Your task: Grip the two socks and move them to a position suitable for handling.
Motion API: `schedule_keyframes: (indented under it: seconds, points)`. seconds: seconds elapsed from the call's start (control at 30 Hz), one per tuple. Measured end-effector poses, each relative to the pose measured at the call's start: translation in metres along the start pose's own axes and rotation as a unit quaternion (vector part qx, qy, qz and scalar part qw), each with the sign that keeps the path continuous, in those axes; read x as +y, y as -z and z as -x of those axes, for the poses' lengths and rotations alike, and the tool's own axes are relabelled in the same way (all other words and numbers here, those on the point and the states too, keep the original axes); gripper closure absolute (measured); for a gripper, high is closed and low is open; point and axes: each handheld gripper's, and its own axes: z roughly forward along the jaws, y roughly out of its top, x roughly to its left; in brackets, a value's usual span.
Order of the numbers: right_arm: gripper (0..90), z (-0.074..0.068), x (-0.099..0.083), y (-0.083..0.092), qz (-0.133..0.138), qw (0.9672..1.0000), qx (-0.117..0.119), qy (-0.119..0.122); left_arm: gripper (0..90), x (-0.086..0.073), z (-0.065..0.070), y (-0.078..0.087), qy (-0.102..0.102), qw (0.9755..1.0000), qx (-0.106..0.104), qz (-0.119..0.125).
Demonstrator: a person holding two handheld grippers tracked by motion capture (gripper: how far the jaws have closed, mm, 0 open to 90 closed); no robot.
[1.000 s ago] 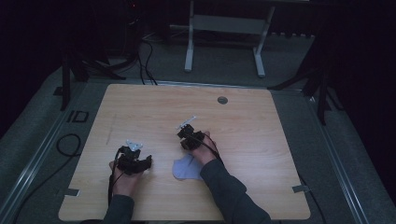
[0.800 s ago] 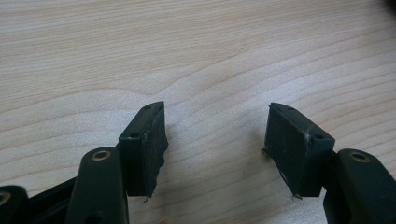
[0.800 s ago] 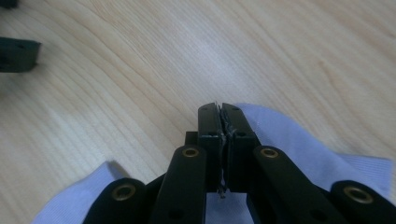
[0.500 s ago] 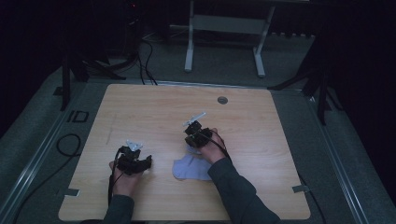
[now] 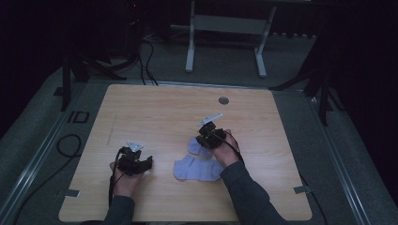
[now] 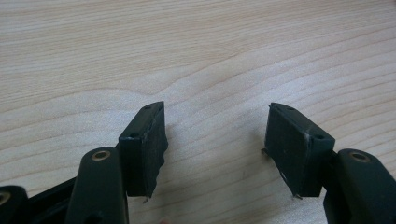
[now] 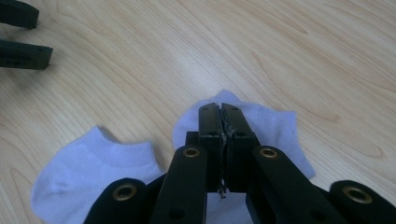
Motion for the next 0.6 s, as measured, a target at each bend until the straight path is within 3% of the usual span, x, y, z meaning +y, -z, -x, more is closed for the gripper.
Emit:
schedule_keyframes:
  seconds: [0.6]
  points:
    - [87.8, 0.028, -0.022, 0.026, 0.007, 0.9993, -0.022, -0.028, 38.5, 0.001, 0.000, -0.001, 0.000, 1.0000, -0.001, 0.000]
